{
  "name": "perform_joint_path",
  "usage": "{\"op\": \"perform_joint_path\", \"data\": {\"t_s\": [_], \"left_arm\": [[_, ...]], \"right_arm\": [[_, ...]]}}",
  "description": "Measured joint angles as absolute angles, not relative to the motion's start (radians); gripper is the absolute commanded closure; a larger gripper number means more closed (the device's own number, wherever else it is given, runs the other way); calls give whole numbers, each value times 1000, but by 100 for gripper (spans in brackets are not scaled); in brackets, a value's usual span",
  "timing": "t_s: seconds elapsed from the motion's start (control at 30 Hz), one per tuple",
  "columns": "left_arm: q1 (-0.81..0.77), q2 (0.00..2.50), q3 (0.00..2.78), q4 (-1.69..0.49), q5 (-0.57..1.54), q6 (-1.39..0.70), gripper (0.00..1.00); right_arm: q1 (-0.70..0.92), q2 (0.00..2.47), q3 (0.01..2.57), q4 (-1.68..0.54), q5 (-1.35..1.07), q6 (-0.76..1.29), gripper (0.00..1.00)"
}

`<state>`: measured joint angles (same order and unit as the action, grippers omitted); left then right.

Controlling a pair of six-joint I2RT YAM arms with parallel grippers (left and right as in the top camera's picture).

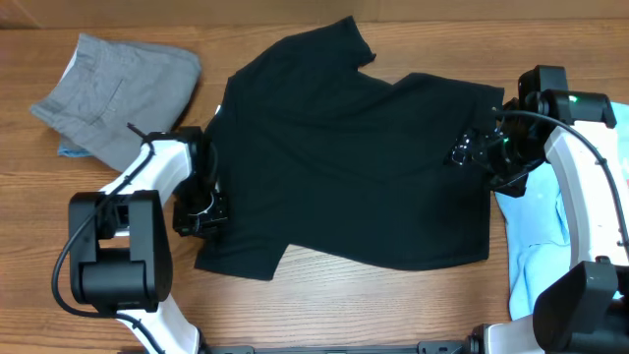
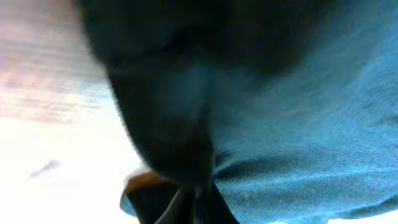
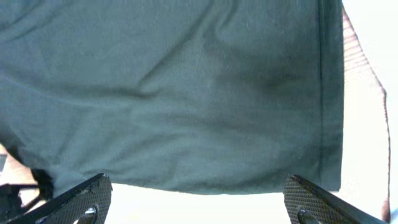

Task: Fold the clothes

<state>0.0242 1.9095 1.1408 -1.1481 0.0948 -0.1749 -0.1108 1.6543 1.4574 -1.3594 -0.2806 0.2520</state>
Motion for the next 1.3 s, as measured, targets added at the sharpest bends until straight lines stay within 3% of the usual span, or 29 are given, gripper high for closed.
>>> {"op": "perform_joint_path", "data": {"t_s": [0.17,0.37,0.47,0.5,0.57,0.73,0.83,0.9,1.0,1.3], "left_arm": [[136,1909,1152,-1235,102,-185,96],[286,1909,1159,-1246,102,-183,96],[303,1909,1159,-1243,117,-169,85],[300,1909,1159,-1241,124,-163,77],[294,1909,1159,-1230,138,-152,73],[276,1909,1161,-1214,160,-121,78],[274,1909,1163,-1215,178,-96,79],[274,1909,1169,-1219,201,-76,78],[274,1909,1190,-1231,252,-47,77],[274,1909,1293,-1285,357,34,78]], "right_arm": [[-111,1654,1405,-1317,-222,321,3],[-111,1658,1240,-1222,-181,409,12],[-111,1660,1152,-1194,-173,435,14],[-111,1660,1124,-1176,-170,445,18],[-111,1660,1073,-1111,-167,461,30],[-112,1660,965,-847,-156,487,66],[-111,1660,920,-765,-147,504,66],[-111,1660,908,-767,-133,513,62],[-117,1660,906,-858,-120,522,51],[-221,1633,922,-1089,-199,427,44]]}}
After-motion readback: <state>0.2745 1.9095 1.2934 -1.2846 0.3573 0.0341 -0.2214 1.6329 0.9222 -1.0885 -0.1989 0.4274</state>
